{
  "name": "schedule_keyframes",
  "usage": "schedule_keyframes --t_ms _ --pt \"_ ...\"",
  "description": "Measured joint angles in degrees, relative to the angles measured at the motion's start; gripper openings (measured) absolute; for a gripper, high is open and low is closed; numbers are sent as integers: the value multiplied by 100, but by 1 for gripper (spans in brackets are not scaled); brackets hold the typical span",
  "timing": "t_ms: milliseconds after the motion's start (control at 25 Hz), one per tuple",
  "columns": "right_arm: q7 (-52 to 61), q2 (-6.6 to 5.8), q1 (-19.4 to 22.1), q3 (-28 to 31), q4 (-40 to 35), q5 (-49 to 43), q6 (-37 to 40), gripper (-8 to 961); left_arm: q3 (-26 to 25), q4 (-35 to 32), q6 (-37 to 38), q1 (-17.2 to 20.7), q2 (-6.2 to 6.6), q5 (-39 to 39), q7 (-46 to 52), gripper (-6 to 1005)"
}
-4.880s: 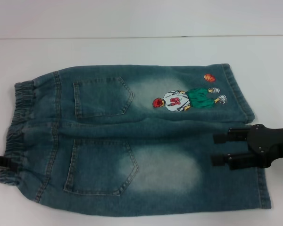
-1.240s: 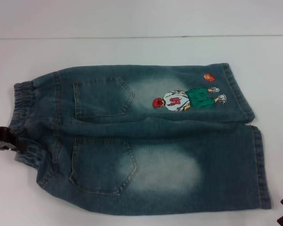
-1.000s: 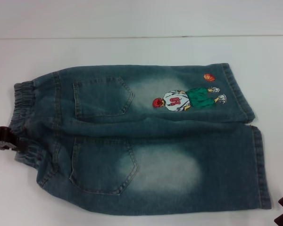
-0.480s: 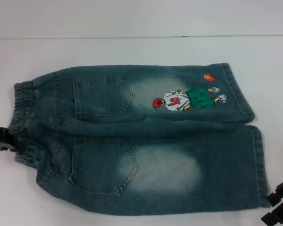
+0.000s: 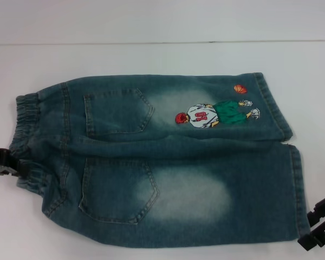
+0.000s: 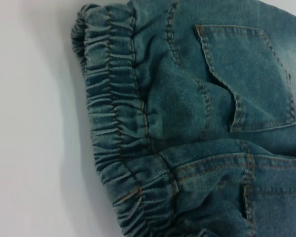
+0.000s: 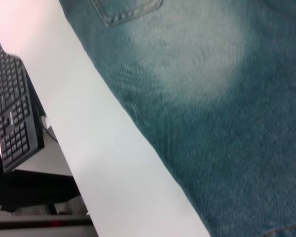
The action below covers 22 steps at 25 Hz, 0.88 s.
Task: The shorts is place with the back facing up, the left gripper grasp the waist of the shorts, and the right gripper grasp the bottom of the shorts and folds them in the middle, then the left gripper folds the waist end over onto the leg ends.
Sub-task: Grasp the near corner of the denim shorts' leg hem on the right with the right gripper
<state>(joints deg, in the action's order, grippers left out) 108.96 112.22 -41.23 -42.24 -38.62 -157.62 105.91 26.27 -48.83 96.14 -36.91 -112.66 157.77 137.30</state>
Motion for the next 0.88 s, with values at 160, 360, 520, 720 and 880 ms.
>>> schedule_keyframes --t_ms 160,360,520,720,880 --pt "-52 -30 -1 11 -4 134 19 850 1 3 0 0 -1 0 -1 50" --pt "-170 15 0 -19 -3 143 73 851 2 5 1 0 -1 0 4 51" --pt "-364 50 24 -158 10 118 132 807 1 13 2 0 -1 0 33 53" --pt "-421 64 53 -186 11 124 53 730 1 15 2 -1 -1 0 34 54" --pt "-421 63 54 -159 -2 132 42 669 1 46 1 -16 -1 0 30 56"
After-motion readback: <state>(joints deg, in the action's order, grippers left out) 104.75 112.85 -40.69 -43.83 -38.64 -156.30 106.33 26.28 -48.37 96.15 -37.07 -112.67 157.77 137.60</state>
